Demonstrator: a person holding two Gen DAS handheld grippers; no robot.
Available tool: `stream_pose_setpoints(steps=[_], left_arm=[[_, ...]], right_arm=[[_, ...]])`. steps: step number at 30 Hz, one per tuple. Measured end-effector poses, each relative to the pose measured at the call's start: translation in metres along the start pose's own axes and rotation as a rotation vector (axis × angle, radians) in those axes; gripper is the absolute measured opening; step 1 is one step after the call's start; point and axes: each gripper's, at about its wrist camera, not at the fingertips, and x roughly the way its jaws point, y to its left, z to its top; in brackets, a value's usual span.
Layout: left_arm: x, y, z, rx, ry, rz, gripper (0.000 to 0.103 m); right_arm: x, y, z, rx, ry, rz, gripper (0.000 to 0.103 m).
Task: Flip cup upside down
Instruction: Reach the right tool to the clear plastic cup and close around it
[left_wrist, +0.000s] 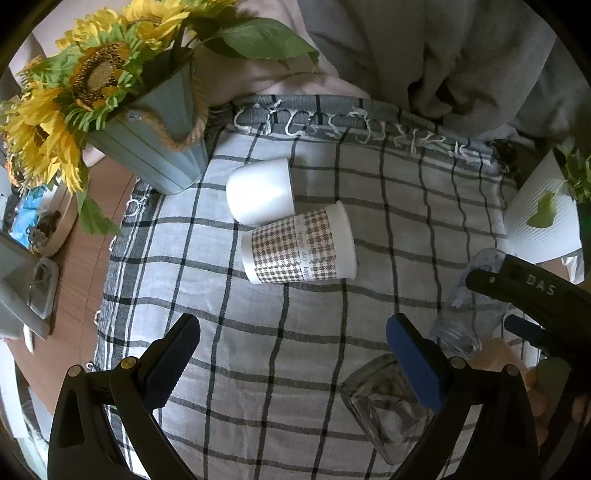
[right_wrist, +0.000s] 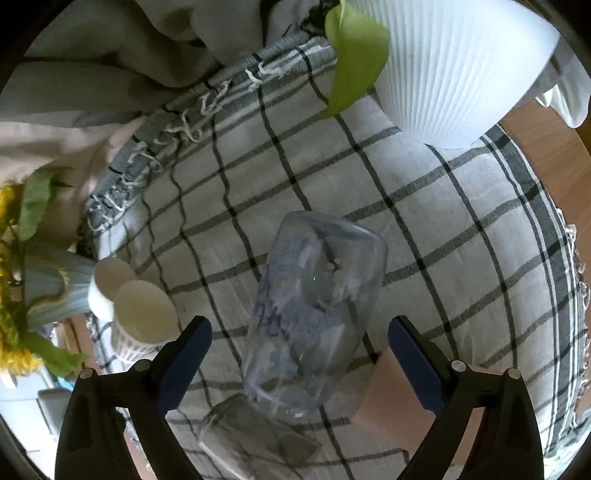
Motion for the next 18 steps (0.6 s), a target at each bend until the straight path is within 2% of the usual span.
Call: stream_pose_setpoints(steps=[14, 16, 18], left_arm=[[0.015, -0.001, 0.002, 0.002, 0.033, 0.04, 0.103], [0.017, -0.001, 0.001, 0.001, 0.041, 0.04, 0.103], [0.018, 0.0, 0.0, 0.0, 0.047, 0.039, 0.103]], right_arm=[[0.039, 0.012, 0.007, -0.034, 0.071, -0.12, 0.087], [0.046, 0.013, 0.007, -0.039, 0.089, -0.136, 0.079], [0.051, 0.014, 0.008, -0.047, 0.095, -0.124, 0.078]])
